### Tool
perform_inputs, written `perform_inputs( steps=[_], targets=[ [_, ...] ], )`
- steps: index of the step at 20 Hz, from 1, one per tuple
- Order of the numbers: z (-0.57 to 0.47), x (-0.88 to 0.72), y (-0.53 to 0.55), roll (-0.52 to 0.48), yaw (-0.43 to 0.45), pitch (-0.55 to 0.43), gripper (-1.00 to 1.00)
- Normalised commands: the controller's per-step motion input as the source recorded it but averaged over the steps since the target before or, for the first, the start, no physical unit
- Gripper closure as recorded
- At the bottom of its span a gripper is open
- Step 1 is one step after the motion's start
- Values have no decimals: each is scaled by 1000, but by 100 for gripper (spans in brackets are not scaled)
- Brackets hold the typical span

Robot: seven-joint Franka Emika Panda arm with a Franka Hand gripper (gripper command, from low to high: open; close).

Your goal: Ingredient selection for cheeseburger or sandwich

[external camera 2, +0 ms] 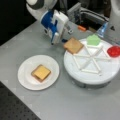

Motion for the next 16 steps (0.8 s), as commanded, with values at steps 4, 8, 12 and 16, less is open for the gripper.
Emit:
perform_inputs(
  steps=[4,8,12,16],
  targets=[
    [-36,161,4,234,-20,-48,-100],
    [-27,152,34,218,-39,-34,-100],
    [-31,132,45,209,-52,-22,-100],
    [-53,113,44,196,-59,-18,-100]
  ],
)
